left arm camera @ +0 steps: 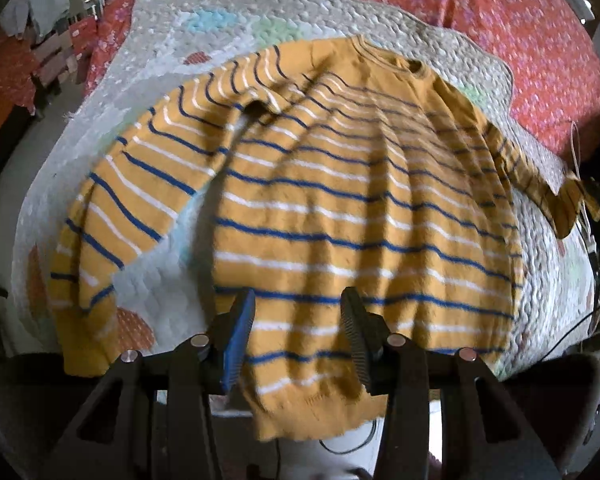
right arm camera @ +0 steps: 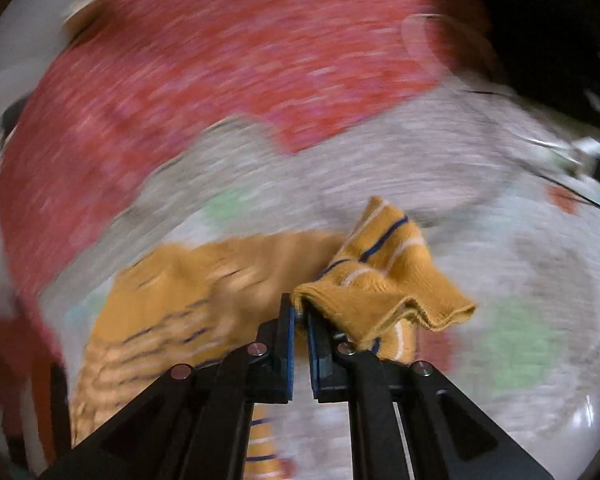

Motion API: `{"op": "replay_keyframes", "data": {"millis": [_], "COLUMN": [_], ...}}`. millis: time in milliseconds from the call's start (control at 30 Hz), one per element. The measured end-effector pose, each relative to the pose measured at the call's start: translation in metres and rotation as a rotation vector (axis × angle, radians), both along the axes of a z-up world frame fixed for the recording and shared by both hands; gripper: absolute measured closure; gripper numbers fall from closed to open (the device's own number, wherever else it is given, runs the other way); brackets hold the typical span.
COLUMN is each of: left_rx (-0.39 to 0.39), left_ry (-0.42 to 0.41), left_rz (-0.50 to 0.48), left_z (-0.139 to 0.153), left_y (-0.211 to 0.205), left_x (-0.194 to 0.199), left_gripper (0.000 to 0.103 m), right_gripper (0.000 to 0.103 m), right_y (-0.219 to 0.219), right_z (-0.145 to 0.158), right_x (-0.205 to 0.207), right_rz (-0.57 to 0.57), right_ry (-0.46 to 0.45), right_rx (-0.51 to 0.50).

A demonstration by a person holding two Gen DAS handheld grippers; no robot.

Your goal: Fold small clothes

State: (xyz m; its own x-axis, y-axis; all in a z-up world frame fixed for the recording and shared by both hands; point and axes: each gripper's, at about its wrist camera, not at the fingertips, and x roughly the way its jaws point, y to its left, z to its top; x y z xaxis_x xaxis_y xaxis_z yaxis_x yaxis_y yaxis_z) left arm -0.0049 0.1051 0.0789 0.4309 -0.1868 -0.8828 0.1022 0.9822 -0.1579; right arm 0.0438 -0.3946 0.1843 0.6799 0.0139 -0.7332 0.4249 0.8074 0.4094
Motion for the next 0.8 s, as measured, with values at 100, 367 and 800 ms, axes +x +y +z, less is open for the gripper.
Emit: {"op": "replay_keyframes", "data": {"millis": [100, 367, 800], "left_rx": [-0.019, -0.094, -0.248], "left_ry": [-0.023, -0.081, -0.067], "left_rz": [0.028, 0.132, 0.228], "left_z": [0.001, 0.007, -0.019], "left_y": [0.013, 0.05, 0.108], "left_x": [0.012, 0.081, 0.131], "left_gripper": [0.06, 0.058, 0.055], "right_gripper": [0.096, 0.097, 0.09], "right_y": [0.061, 0.182, 0.337], "right_z": [-0.005, -0.024, -0.081], "right_x": [0.037, 0.116, 0.207], "right_rz": [0.141, 0.343, 0.627], "right_ry": [0.009, 0.062, 0.165], "right_rx": [0.014, -0.028, -0.028]}}
